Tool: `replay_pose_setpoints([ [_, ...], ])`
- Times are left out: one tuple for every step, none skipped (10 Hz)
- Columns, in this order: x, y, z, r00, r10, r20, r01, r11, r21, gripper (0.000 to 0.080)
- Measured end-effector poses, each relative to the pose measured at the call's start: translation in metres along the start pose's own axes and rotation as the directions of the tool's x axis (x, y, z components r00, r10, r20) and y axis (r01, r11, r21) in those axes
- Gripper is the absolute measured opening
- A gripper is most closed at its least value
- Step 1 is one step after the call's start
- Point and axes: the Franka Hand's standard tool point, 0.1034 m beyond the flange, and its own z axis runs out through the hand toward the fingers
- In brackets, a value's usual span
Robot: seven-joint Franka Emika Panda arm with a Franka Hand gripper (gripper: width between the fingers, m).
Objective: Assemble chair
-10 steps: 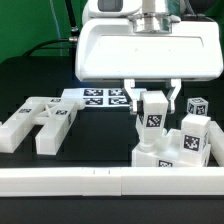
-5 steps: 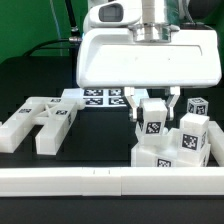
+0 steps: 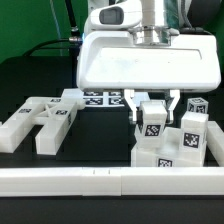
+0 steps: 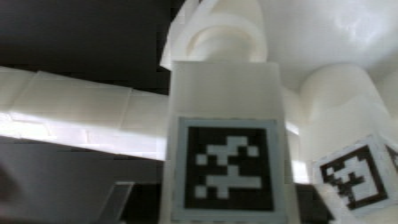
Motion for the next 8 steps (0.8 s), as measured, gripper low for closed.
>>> replay_pose_setpoints([
  [-0.0005, 0.0015, -0.0002, 1.000, 0.000, -0.010, 0.000, 1.000, -0.005, 0.0291],
  [-0.0004, 0.0022, -0.0002, 1.000, 0.000, -0.010, 0.000, 1.000, -0.006, 0.0291],
  [-0.0005, 0.0021, -0.0001, 1.000, 0.000, -0.010, 0.000, 1.000, -0.006, 0.0365],
  [-0.0006, 0.0021, -0.0001, 1.000, 0.000, -0.009, 0.000, 1.000, -0.006, 0.0365],
  [-0.0006, 0.0021, -0.0001, 1.000, 0.000, -0.009, 0.000, 1.000, -0.006, 0.0526],
  [-0.0006, 0.0021, -0.0001, 1.000, 0.000, -0.009, 0.000, 1.000, -0.006, 0.0526],
  [-0.0006, 0.0021, -0.0001, 1.000, 0.000, -0.009, 0.000, 1.000, -0.006, 0.0622],
  [-0.0006, 0.0021, -0.0001, 1.000, 0.000, -0.009, 0.000, 1.000, -0.006, 0.0645],
])
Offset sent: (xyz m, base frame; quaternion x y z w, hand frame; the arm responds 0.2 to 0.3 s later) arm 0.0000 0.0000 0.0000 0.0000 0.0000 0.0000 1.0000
